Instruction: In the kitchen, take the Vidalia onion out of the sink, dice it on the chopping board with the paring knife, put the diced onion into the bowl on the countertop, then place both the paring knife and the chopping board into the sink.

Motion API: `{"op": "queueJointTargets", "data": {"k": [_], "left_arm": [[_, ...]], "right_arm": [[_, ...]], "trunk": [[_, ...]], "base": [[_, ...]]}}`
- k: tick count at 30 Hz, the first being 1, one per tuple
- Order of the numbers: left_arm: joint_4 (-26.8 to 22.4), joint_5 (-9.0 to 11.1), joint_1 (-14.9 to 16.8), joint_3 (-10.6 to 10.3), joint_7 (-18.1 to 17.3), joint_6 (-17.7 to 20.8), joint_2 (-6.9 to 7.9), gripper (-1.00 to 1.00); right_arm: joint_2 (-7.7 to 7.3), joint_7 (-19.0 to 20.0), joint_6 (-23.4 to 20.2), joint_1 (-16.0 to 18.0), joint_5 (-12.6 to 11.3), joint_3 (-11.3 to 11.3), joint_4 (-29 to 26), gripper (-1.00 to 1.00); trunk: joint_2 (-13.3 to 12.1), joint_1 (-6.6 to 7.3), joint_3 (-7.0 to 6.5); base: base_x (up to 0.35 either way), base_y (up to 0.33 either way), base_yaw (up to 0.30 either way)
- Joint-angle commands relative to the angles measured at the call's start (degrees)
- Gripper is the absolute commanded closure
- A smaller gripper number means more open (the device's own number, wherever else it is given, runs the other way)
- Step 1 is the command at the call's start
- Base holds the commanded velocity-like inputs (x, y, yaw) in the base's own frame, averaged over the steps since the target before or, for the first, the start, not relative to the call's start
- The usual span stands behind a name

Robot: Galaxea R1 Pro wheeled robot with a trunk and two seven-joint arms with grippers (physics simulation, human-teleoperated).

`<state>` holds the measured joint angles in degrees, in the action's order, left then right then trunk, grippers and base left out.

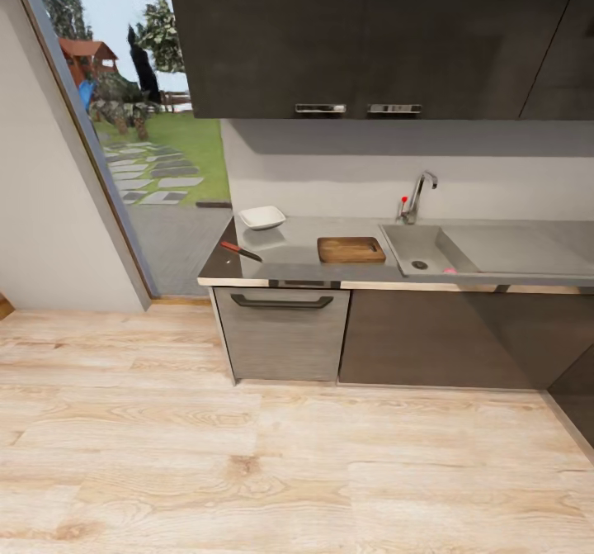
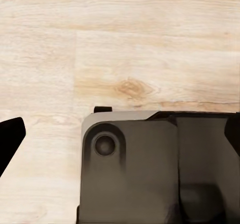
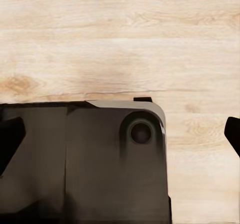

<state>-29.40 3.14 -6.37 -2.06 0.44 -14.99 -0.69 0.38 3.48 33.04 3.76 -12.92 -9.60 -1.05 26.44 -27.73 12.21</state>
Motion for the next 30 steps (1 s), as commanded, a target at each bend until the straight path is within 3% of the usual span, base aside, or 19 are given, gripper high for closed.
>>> {"op": "queueJointTargets", "data": {"k": [1, 6, 7, 13, 14, 20, 22, 26, 30], "left_arm": [[0.03, 0.48, 0.02, 0.43, 0.05, -0.09, 0.09, -1.0], [0.39, 1.18, 0.14, 7.35, -0.09, -0.16, 0.31, -1.0], [0.37, 1.2, 0.17, 7.9, -0.11, -0.16, 0.32, -1.0], [0.42, 1.25, 0.18, 8.74, -0.17, -0.21, 0.34, -1.0], [0.46, 1.23, 0.18, 8.79, -0.19, -0.3, 0.34, -1.0], [0.56, 1.17, 0.22, 8.75, -0.26, -0.44, 0.29, -1.0], [0.57, 1.17, 0.2, 8.74, -0.29, -0.46, 0.27, -1.0], [0.61, 1.09, 0.19, 8.66, -0.35, -0.47, 0.2, -1.0], [0.95, 1.08, 0.16, 8.65, -0.35, -0.48, 0.17, -1.0]], "right_arm": [[0.01, 0.35, 0.21, -0.09, -0.39, -0.21, 0.02, -1.0], [-0.27, -0.02, -0.15, -0.56, 0.17, 0.14, -1.23, -1.0], [-0.44, -0.15, -0.22, -0.61, 0.17, 0.19, -1.86, -1.0], [-1.48, -0.97, -1.38, -0.68, 0.1, 0.33, -8.73, -1.0], [-2.32, -2.08, -4.0, -0.68, 0.09, 0.36, -13.92, -1.0], [-4.39, -3.51, -15.02, -0.69, 0.08, 0.43, -31.41, -1.0], [-4.83, -3.59, -16.55, -0.69, 0.08, 0.44, -35.0, -1.0], [-6.39, -3.73, -19.84, -0.69, 0.13, 0.83, -49.9, -1.0], [-7.46, -3.67, -19.7, -0.9, 0.16, 0.94, -55.1, -1.0]], "trunk": [[0.09, -0.03, 0.08], [0.09, -0.03, 0.08], [0.09, -0.03, 0.08], [0.09, -0.03, 0.08], [0.09, -0.03, 0.08], [0.09, -0.03, 0.08], [0.09, -0.03, 0.08], [0.09, -0.03, 0.08], [0.09, -0.03, 0.08]], "base": [[0.0, 0.0, 0.0], [0.0, 0.0, 0.0], [0.0, 0.0, 0.0], [0.0, 0.0, 0.0], [0.0, 0.0, 0.0], [0.0, 0.0, 0.0], [0.0, 0.0, 0.0], [0.0, 0.0, 0.0], [0.0, 0.0, 0.0]]}}
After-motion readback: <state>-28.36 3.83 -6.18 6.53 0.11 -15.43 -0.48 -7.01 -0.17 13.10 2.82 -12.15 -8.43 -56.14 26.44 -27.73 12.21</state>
